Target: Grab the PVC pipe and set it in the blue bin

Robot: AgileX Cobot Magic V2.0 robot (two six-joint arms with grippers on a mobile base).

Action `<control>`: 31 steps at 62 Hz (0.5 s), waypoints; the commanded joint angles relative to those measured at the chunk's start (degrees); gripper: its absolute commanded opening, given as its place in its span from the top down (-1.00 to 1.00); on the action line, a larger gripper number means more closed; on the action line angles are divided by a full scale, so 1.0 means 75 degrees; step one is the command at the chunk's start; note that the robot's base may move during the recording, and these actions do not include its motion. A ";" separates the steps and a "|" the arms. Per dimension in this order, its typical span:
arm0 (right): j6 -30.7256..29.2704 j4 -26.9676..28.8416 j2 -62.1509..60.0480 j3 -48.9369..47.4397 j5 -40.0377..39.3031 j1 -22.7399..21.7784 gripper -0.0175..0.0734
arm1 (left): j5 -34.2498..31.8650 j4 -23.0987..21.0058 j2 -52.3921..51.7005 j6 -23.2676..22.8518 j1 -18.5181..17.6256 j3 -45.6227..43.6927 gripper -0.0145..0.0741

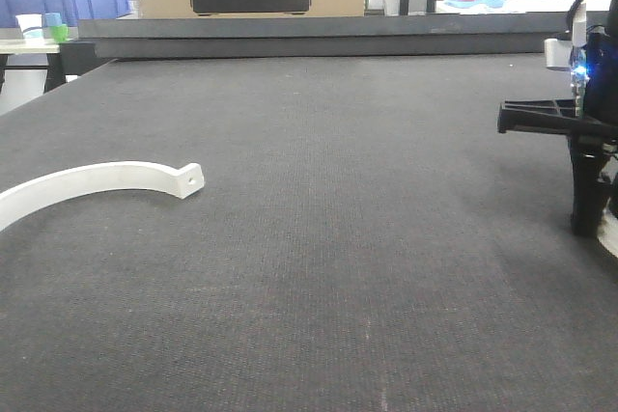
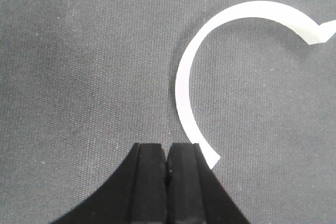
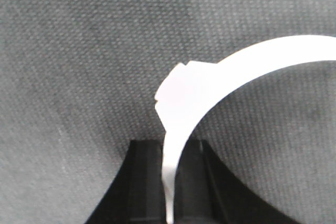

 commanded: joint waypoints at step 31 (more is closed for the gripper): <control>-0.1503 -0.0525 -0.1779 -0.0046 0.0199 0.0375 0.99 | 0.1327 -0.0259 0.2037 -0.0003 -0.0289 -0.1842 0.92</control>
